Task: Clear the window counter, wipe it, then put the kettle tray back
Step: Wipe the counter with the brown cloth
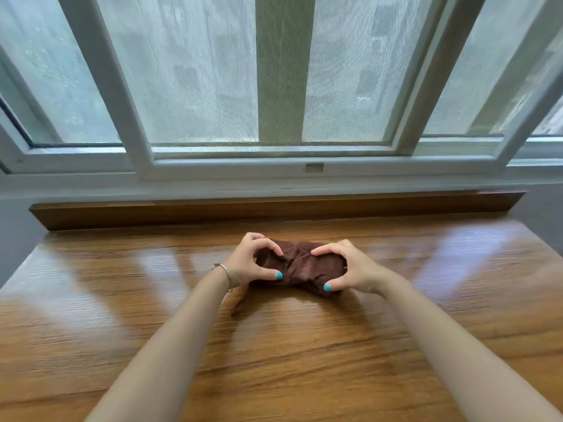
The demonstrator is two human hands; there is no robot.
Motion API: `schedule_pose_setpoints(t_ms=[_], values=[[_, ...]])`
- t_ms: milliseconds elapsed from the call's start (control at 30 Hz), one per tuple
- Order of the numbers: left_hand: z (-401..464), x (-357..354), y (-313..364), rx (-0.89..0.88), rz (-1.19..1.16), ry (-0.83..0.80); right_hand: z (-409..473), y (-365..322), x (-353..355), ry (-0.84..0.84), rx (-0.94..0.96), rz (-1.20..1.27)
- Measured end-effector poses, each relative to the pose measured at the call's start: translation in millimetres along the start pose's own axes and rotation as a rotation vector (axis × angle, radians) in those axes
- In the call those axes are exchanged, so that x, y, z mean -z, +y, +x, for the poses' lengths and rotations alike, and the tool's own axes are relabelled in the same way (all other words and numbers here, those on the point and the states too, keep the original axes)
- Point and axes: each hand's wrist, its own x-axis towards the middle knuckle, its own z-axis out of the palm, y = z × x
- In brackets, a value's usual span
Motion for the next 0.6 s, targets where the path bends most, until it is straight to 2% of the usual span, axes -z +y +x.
schedule_pose_setpoints(t_ms=[200, 333, 600], values=[[22.0, 29.4, 7.1, 0.066, 0.061, 0.091, 45.5, -15.8, 26.9, -0.019, 0.008, -0.033], [37.7, 32.3, 5.3, 0.131, 0.063, 0.123, 77.9, -15.8, 40.1, -0.054, -0.021, 0.068], [61.1, 32.7, 4.3, 0.183, 0.170, 0.042, 101.4, 7.1, 44.9, -0.061, -0.186, 0.004]])
